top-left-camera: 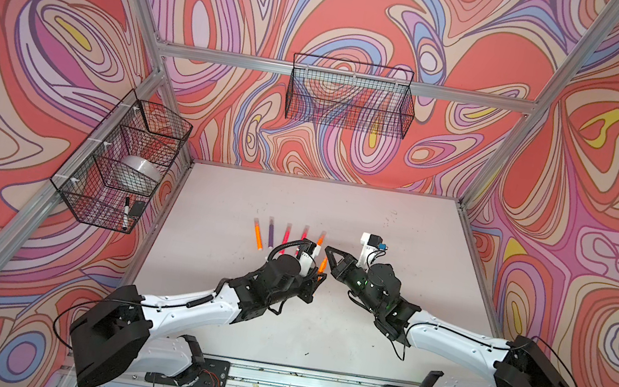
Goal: Insert the pens into the pen caps
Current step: 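Bring the cap over the marker tip with the right gripper, then lower the cap onto the marker tip and release it with the right gripper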
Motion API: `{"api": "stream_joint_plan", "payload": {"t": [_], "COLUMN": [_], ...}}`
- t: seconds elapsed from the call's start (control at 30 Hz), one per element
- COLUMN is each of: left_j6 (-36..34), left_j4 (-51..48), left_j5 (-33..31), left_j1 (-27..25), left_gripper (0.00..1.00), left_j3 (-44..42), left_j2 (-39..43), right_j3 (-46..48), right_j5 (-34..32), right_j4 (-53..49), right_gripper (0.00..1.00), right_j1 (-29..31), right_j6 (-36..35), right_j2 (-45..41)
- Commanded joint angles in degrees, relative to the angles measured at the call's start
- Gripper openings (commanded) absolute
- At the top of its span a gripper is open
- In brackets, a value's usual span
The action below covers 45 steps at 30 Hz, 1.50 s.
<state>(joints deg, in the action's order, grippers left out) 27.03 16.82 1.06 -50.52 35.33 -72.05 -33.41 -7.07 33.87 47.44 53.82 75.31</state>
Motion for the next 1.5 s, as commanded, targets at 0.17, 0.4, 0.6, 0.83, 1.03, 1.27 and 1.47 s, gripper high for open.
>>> {"api": "stream_joint_plan", "payload": {"t": [0.17,0.4,0.6,0.83,1.03,1.27,1.47], "left_j6": [-0.1,-0.6,-1.5,-2.9,-5.5,-11.5,-14.6], "left_j4": [1.9,5.2,7.3,5.5,4.2,5.3,5.2], "left_j5": [-1.6,3.4,5.9,3.9,3.7,5.6,6.9], "left_j1": [0.2,0.2,0.3,0.2,0.2,-0.2,-0.7], "left_gripper": [0.0,0.0,0.0,0.0,0.0,0.0,0.0], "left_j3": [2.1,0.9,-0.8,-1.6,-1.3,-3.2,-4.5], "left_j2": [4.8,5.6,7.1,8.3,7.7,7.8,8.9], "right_j3": [2.6,4.8,4.9,7.7,8.1,1.8,-3.8], "right_j5": [-0.3,2.5,3.9,0.1,-1.9,-3.9,0.6], "right_j4": [-0.2,4.7,6.0,2.2,-1.9,-8.6,-9.3], "right_gripper": [0.14,0.23,0.41,0.66,0.68,0.6,0.52], "right_j1": [3.1,3.2,3.3,3.3,3.3,3.1,1.8], "right_j6": [-5.7,-6.9,-7.5,-9.3,-10.5,-10.1,-8.7], "right_j2": [-2.5,-3.5,-4.1,-12.9,-20.4,-18.0,-10.9]}}
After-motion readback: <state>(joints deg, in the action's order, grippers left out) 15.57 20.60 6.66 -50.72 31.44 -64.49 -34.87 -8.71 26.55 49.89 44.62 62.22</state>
